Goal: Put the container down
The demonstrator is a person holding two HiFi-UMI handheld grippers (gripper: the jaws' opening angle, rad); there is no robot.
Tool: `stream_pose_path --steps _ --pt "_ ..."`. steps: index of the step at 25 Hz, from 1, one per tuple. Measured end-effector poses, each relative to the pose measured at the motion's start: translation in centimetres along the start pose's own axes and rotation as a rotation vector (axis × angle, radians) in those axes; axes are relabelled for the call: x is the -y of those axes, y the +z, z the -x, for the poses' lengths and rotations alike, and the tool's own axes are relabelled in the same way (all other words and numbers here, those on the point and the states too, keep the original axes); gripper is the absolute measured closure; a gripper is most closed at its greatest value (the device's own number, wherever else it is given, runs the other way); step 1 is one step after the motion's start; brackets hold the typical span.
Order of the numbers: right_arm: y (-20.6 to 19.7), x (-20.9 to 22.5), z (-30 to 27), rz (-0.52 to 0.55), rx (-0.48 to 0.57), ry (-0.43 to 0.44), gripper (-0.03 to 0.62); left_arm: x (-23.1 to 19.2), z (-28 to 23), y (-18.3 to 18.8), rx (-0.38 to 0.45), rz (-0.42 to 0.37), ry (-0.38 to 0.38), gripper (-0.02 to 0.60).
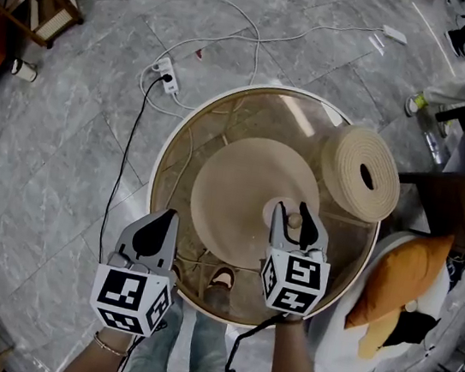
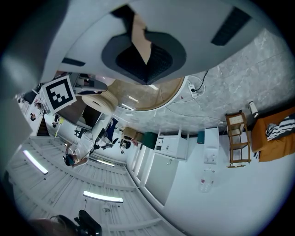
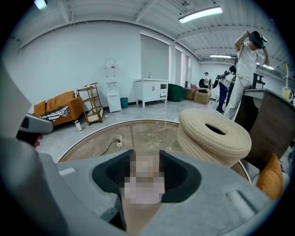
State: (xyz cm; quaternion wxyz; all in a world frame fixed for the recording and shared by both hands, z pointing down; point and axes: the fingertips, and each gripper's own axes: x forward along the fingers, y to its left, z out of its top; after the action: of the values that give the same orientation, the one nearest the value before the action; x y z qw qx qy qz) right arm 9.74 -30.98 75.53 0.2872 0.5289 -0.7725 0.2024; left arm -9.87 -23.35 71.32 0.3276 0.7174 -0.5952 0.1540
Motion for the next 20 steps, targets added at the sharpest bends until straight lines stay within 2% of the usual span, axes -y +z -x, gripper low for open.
stream_pose_path --steps 11,20 --pt "0.8 0.2 1.4 0.018 0.011 -0.032 0.414 0.2 0.4 1.3 0.011 -0.004 -0.002 0.584" --pt "3.8 -0.1 6.0 -0.006 0.033 -0.049 0.414 1.9 3.6 6.1 0.054 -0.049 -0.024 0.584"
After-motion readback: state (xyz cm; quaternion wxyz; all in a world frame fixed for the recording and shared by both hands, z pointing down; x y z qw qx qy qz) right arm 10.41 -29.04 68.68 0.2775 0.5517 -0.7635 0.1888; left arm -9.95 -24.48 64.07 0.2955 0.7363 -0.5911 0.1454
